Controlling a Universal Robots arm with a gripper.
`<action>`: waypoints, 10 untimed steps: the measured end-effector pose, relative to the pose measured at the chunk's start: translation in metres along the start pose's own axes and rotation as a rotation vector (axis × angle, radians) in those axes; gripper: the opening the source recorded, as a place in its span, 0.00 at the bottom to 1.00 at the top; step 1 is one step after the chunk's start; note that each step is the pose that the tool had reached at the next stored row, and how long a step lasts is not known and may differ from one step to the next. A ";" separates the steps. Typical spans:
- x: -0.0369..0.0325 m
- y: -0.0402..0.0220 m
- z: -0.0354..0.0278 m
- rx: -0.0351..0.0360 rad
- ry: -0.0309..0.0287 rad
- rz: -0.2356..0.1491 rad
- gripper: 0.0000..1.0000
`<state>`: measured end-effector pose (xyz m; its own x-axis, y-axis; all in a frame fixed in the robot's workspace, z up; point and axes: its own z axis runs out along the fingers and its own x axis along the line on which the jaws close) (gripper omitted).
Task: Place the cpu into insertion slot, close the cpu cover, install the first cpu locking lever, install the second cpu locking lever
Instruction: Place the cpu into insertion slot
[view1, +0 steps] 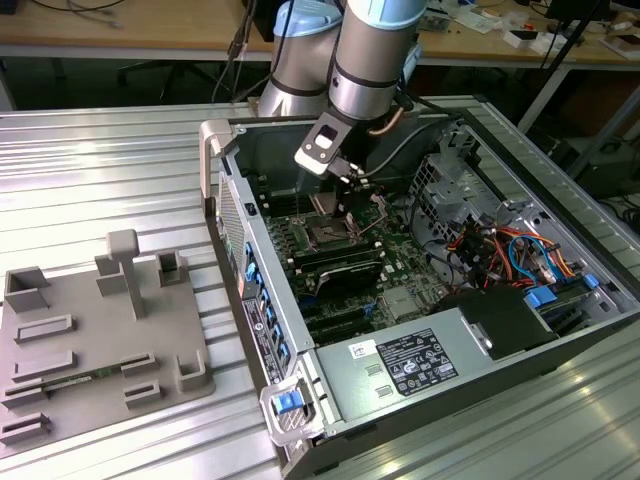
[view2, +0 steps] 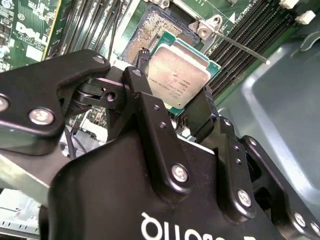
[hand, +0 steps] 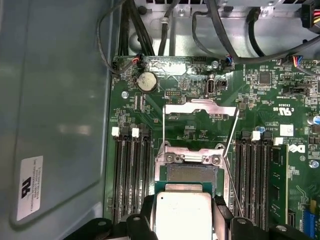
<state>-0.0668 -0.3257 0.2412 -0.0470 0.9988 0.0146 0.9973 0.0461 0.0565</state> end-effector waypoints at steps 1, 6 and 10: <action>-0.0001 0.0001 0.0039 0.0000 0.0000 0.000 0.55; -0.0069 0.0021 0.0394 0.0005 -0.0138 0.013 0.55; -0.0069 0.0020 0.0396 0.0005 -0.0137 0.013 0.55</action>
<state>-0.0623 -0.3318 0.2017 -0.0331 0.9995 0.0016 0.9979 0.0329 0.0560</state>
